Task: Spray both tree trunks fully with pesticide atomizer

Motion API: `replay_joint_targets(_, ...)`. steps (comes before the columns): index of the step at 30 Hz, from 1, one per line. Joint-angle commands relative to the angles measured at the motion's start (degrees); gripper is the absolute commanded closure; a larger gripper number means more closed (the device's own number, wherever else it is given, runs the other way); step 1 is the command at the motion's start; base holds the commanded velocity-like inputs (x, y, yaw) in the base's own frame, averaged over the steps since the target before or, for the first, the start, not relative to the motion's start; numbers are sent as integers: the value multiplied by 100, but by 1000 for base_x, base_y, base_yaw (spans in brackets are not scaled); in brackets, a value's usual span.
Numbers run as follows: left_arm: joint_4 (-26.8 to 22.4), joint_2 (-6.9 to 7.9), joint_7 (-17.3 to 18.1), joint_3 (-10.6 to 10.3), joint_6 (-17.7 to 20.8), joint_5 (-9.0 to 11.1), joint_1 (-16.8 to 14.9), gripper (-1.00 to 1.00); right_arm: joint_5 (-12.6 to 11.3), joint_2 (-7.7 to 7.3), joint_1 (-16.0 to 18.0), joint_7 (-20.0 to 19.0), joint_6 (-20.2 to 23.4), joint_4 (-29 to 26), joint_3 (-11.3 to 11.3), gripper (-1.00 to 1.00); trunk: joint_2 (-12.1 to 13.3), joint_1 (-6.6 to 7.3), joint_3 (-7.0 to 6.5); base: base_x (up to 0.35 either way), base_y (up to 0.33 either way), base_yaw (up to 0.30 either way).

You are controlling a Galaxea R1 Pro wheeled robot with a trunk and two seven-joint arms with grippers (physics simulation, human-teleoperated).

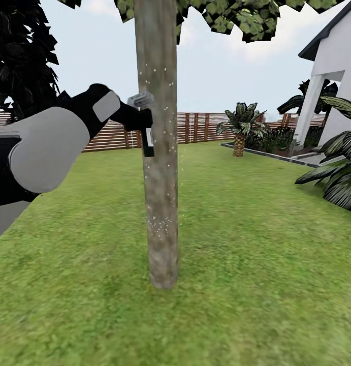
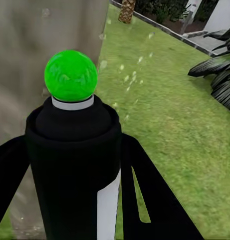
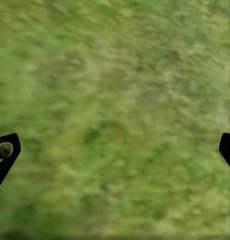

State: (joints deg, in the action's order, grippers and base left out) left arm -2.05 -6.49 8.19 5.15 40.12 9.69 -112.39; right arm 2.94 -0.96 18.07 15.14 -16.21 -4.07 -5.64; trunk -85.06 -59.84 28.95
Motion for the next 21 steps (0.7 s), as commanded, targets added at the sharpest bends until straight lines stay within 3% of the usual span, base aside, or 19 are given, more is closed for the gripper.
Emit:
replay_joint_targets(1,3,1,-10,57,-9,5,75,100,31,-1,4,47,3,4,-42,-100,-4,1,6,0,0,0)
replay_joint_targets(5,18,31,-10,45,-307,-16,593,100,31,-1,3,47,3,2,-42,-100,-4,1,6,0,0,0)
replay_joint_targets(11,21,116,-1,31,-1549,-28,2199,100,31,-1,5,46,3,2,-42,-100,-4,1,6,0,0,0)
replay_joint_targets(15,26,125,6,26,-2064,-29,2863,100,31,-1,4,47,3,2,-42,-100,-4,1,6,0,0,0)
replay_joint_targets(16,29,125,7,24,-2336,-29,3207,100,31,-1,4,47,3,2,-42,-100,-4,1,6,0,0,0)
replay_joint_targets(20,33,130,10,22,-2951,-29,3828,100,36,-1,3,50,3,8,-37,-100,-4,1,6,0,0,0)
replay_joint_targets(21,32,126,13,18,-3086,-29,4111,100,38,-1,3,50,3,44,-35,-100,-4,1,6,0,0,0)
